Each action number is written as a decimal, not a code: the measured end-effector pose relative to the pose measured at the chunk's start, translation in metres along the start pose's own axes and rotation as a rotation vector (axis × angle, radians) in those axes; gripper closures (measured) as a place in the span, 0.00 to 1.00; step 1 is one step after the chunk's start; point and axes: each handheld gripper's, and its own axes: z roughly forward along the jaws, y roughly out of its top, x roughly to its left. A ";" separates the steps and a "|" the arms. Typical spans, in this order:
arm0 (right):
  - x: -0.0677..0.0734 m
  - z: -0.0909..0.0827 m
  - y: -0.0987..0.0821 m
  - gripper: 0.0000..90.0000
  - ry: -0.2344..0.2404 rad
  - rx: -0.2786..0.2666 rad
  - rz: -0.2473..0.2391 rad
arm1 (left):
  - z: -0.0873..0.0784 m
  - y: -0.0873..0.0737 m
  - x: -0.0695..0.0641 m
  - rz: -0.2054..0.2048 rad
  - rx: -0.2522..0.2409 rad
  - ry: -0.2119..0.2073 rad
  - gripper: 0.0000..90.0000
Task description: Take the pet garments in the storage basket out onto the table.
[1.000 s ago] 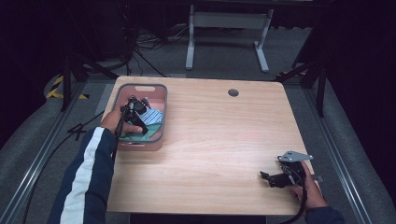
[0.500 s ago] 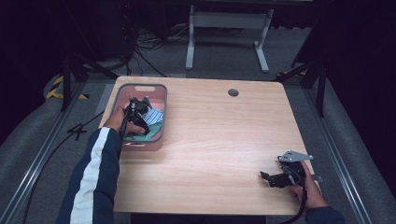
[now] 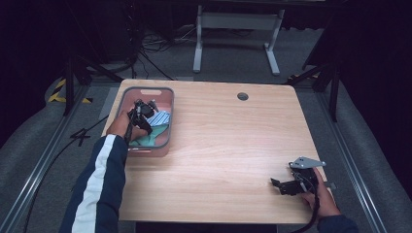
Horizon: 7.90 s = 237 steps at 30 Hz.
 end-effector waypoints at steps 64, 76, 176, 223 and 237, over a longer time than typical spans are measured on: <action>0.000 0.000 0.000 0.01 -0.002 -0.001 0.005 | -0.127 -0.035 -0.072 0.117 -0.642 -0.012 0.87; 0.000 0.000 0.000 0.01 -0.001 -0.001 0.007 | -0.121 -0.004 -0.109 0.211 -0.633 -0.068 0.87; 0.000 0.000 0.000 0.01 -0.002 0.000 0.002 | -0.025 0.058 -0.207 0.401 -0.413 -0.096 0.21; 0.000 0.000 0.000 0.01 -0.004 0.000 0.004 | -0.032 -0.065 -0.175 0.498 -0.351 -0.023 0.20; 0.000 0.000 0.000 0.01 -0.004 0.000 0.004 | -0.023 -0.103 -0.153 0.463 -0.302 0.020 0.21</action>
